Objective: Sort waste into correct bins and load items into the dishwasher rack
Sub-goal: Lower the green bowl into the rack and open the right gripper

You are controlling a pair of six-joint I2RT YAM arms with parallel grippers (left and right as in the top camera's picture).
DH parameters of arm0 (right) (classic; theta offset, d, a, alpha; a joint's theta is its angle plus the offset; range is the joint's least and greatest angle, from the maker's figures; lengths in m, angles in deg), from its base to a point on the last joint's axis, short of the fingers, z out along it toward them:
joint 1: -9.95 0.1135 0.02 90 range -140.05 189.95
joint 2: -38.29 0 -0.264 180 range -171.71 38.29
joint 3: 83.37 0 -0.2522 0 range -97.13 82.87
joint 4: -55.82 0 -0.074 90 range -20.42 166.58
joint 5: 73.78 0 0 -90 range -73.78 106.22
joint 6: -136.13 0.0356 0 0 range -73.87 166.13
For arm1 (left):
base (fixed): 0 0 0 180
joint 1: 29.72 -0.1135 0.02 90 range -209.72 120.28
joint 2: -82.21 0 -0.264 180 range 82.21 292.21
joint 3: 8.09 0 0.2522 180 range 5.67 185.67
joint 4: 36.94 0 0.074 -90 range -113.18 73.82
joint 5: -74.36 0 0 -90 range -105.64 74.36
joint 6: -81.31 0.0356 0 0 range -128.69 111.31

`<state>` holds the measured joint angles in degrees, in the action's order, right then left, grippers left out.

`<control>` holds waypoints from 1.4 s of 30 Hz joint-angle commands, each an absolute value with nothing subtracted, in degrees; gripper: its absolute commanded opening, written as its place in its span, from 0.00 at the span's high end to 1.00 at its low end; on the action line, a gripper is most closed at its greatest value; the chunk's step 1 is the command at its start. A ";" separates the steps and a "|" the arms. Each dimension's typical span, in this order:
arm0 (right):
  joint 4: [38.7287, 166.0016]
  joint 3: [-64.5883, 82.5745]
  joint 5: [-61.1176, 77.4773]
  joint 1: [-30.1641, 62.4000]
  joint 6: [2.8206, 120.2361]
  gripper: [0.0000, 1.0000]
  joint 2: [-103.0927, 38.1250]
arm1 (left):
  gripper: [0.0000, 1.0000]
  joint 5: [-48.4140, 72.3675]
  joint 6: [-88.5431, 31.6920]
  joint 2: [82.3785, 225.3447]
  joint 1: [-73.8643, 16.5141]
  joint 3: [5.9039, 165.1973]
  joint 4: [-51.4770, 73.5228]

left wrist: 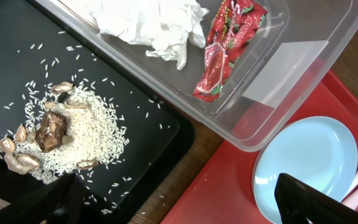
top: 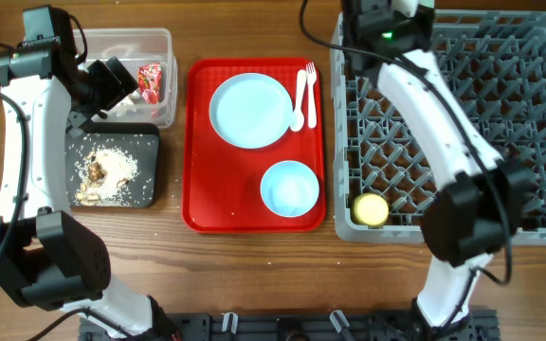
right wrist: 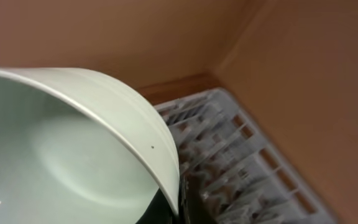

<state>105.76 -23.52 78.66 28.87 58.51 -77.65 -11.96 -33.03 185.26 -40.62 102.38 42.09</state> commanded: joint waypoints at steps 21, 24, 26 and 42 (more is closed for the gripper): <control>105.15 -23.23 85.80 31.43 37.79 0.96 -89.13 | 0.00 -12.52 -33.57 184.32 -40.60 103.17 41.94; 106.49 -23.23 83.60 32.63 35.65 0.89 -89.13 | 0.00 -12.52 -33.57 184.32 -40.60 103.17 41.94; 106.79 -23.23 82.09 33.31 35.61 0.77 -89.13 | 0.00 -12.52 -33.57 184.32 -40.60 103.17 41.94; 106.49 -23.30 68.34 36.35 38.27 0.23 -86.57 | 0.00 -12.52 -33.57 184.32 -40.60 103.17 41.94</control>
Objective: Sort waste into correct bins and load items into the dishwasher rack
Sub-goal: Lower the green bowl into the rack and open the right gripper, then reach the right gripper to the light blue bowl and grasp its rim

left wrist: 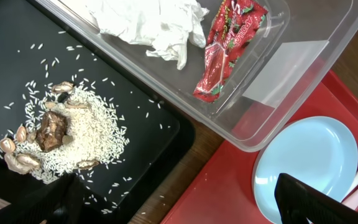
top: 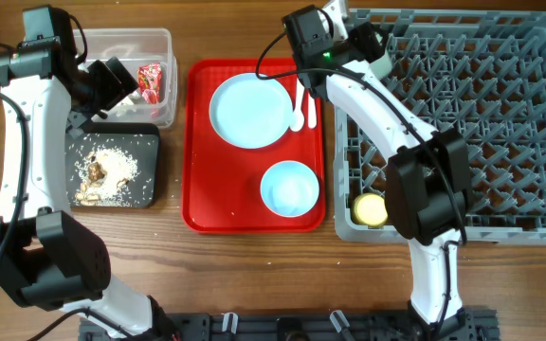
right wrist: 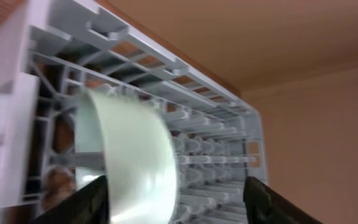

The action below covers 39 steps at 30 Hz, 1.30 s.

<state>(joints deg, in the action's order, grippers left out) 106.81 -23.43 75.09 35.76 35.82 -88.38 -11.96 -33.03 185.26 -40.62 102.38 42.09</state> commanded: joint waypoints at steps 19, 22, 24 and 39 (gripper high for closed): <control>130.94 -22.91 2.92 35.82 50.93 0.00 -63.55 | 0.00 -12.52 -33.57 184.32 -40.60 103.17 41.94; 135.27 -18.62 1.70 36.37 54.21 0.07 -63.75 | 0.00 -12.52 -33.57 184.32 -40.60 103.17 41.94; 136.30 -14.34 1.70 36.94 54.82 0.11 -63.75 | 0.00 -12.52 -33.57 184.32 -40.60 103.17 41.94; 125.02 7.28 5.74 39.78 50.53 0.24 -63.77 | 0.00 -12.52 -33.57 184.32 -40.60 103.17 41.94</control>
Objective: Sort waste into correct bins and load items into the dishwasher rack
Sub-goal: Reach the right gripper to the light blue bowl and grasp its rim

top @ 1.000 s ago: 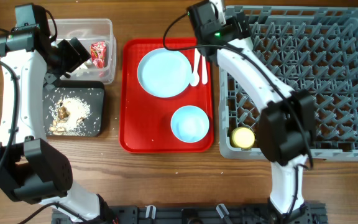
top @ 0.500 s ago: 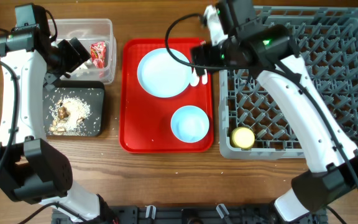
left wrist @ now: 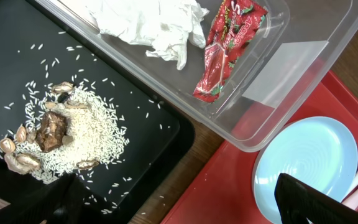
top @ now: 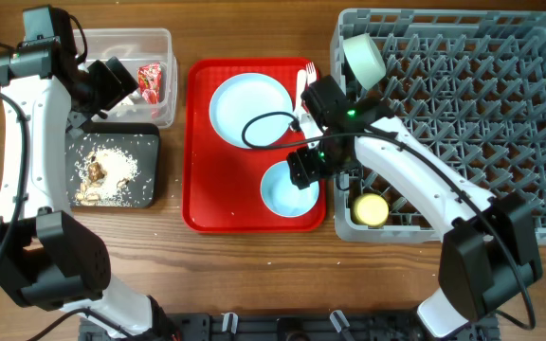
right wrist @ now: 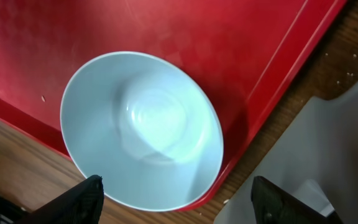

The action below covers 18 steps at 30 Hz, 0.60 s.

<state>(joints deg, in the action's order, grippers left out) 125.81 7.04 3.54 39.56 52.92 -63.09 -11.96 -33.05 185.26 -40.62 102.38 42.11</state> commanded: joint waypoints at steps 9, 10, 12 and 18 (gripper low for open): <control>123.73 7.36 7.40 40.61 46.08 0.34 -68.73 | 0.00 -12.52 -33.57 184.32 -40.60 103.17 41.94; 123.49 7.36 7.43 40.98 46.01 0.36 -69.56 | 0.00 -12.52 -33.57 184.32 -40.60 103.17 41.94; 123.12 7.36 7.45 41.50 45.62 0.41 -70.77 | 0.00 -12.52 -33.57 184.32 -40.60 103.17 41.94; 122.75 7.36 7.54 41.66 46.25 0.76 -71.97 | 0.00 -12.52 -33.57 184.32 -40.60 103.17 41.94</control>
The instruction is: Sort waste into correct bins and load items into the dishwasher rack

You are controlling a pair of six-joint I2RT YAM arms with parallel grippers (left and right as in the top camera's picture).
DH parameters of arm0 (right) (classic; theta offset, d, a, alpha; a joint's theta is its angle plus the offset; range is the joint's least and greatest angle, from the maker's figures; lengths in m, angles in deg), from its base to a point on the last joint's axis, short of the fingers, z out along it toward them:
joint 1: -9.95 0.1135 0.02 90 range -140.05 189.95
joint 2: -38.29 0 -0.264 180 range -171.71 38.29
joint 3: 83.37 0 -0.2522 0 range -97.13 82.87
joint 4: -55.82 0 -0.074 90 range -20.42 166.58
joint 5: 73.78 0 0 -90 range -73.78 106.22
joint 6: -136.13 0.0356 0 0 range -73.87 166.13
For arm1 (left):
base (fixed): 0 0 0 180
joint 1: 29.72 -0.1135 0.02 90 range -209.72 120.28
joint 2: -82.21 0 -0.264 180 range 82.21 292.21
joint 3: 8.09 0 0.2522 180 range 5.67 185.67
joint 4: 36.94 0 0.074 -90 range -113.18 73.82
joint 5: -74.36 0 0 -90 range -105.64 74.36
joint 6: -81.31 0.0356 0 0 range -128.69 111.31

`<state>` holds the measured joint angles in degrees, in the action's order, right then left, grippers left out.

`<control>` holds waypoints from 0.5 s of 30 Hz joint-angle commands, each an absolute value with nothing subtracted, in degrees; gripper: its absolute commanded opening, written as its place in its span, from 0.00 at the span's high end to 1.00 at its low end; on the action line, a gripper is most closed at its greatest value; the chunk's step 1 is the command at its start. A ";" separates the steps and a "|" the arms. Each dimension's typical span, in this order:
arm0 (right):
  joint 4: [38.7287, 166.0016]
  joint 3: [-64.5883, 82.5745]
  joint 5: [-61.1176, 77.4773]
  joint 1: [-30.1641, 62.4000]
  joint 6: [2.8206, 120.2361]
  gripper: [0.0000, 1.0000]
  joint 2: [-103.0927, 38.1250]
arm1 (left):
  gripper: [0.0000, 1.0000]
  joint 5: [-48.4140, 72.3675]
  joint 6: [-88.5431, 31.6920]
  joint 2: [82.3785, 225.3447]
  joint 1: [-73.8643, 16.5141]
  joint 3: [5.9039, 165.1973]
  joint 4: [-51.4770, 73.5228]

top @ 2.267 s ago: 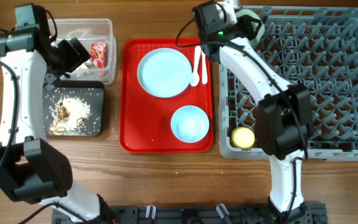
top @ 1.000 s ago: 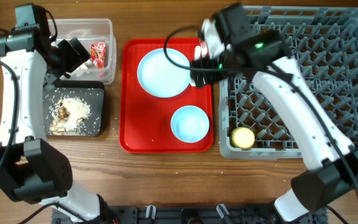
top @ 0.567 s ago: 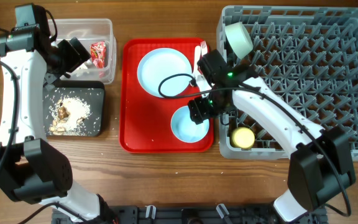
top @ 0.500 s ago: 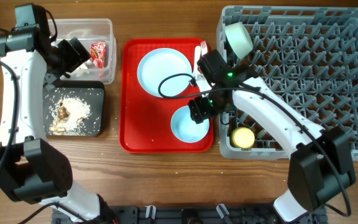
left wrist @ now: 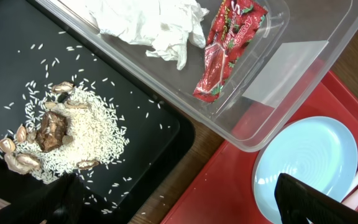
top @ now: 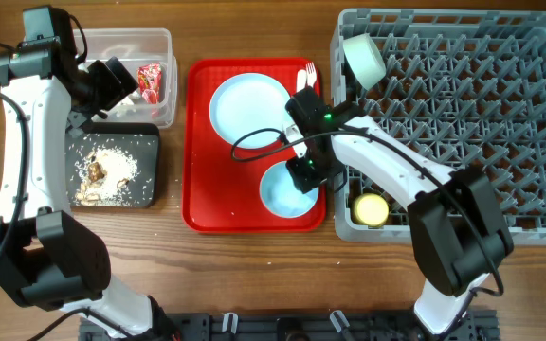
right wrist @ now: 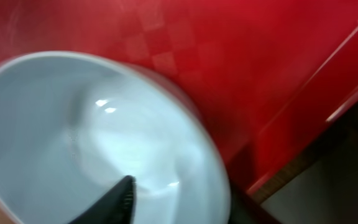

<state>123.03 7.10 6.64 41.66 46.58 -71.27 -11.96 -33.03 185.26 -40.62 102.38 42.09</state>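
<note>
A light blue bowl (top: pixel 287 194) sits at the near end of the red tray (top: pixel 200 142). My right gripper (top: pixel 307 174) is low over its right rim. In the right wrist view one finger (right wrist: pixel 124 194) is inside the bowl (right wrist: pixel 73 137) and the other is outside the rim, with a gap still showing, so the gripper (right wrist: pixel 179 199) is open. A blue plate (top: pixel 249 111) and white fork and spoon (top: pixel 303 87) lie at the tray's far end. My left gripper (top: pixel 112 80) hangs open and empty (left wrist: pixel 179 208) over the bins.
The grey dishwasher rack (top: pixel 463 114) fills the right side, with a pale green cup (top: pixel 363 57) in its far left corner and a yellow item (top: pixel 371 208) near the front. A clear bin (top: pixel 164 104) holds tissue and a red wrapper (left wrist: pixel 225 50). A black tray (top: pixel 145 194) carries rice and scraps.
My right gripper has dropped from above the blue bowl to its right rim, one finger inside. Its fingers stand closer together. The left arm has not moved.
My right gripper held the pale green cup over the rack's far left corner. Then the cup stood in that corner with the gripper open beside it. Then the gripper hovered open above the blue bowl on the tray, and now it straddles the bowl's rim.
</note>
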 commanded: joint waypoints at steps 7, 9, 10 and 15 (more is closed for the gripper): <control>126.62 4.09 7.14 41.53 49.55 0.96 -70.59 | 0.00 -12.52 -33.57 184.32 -40.60 103.17 41.94; 128.91 1.14 7.23 41.20 50.93 0.96 -68.32 | 0.00 -12.52 -33.57 184.32 -40.60 103.17 41.94; 129.96 -0.81 7.23 40.89 51.50 0.96 -66.81 | 0.00 -12.52 -33.57 184.32 -40.60 103.17 41.94; 133.43 -12.09 14.46 37.55 60.00 0.96 -58.31 | 0.00 -12.52 -33.57 184.32 -40.60 103.17 41.94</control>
<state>132.25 -3.32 8.13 40.28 52.15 -67.62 -11.96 -33.03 185.26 -40.62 102.38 42.11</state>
